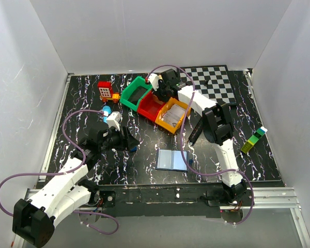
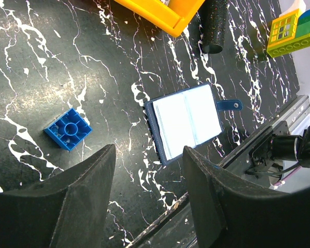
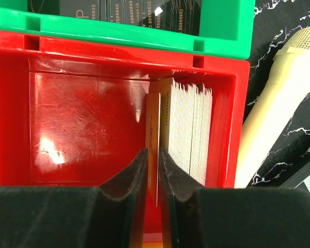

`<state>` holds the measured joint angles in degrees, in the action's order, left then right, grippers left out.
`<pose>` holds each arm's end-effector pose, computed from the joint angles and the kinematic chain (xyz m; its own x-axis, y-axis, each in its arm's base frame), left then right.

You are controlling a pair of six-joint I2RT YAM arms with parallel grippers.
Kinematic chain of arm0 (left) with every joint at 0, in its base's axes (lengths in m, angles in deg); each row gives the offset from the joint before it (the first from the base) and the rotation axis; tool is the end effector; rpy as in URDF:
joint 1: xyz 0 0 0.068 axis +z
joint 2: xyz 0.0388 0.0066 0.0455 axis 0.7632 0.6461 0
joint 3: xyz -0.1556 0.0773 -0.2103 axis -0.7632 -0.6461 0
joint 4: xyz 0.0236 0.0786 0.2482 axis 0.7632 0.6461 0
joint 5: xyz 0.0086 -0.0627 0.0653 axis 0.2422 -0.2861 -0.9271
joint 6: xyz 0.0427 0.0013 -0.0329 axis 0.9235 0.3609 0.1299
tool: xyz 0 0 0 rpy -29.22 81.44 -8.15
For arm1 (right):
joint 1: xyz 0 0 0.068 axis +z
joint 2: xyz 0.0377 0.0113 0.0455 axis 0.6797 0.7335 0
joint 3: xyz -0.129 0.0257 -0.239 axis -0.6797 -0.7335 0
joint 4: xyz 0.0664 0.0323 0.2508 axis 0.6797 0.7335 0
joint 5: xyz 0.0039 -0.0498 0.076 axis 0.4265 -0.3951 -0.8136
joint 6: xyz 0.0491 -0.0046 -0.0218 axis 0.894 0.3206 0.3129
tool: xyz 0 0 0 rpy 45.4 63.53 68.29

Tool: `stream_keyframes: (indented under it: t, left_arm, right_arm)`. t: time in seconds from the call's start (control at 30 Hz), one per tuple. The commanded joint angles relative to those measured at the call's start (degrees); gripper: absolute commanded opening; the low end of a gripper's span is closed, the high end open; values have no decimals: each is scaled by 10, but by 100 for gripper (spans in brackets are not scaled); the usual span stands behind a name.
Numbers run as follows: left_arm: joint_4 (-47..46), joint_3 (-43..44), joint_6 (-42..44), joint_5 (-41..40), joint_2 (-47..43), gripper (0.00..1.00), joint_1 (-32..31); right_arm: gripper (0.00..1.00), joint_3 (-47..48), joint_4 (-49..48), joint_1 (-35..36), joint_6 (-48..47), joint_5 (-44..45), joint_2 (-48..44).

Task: Take the credit cards out of the card holder
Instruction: Place the credit card in the storage box.

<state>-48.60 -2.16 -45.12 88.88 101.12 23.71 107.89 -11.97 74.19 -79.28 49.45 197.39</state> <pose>0.1628 -0.0926 0.2391 -0.7428 -0.1396 -0.6548 0.3505 0.7522 -0.5579 0.4505 0.2805 0.2104 -0.2110 -0.6856 -0.6967 -0.8038 0.5273 -0.2754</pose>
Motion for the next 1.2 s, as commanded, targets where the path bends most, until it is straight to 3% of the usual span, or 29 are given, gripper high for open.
stream_keyframes:
  t: [0.0,0.3,1.17]
  left_arm:
    - [-8,15,6,6,-1,54,2]
    - [-6,15,6,7,-3,54,2]
    - [-7,13,5,11,-6,54,2]
  right_arm:
    - [23,14,-13,-2,1,15,8]
    - [28,11,-20,-2,12,24,-1]
    - [31,13,-28,-9,21,50,-29]
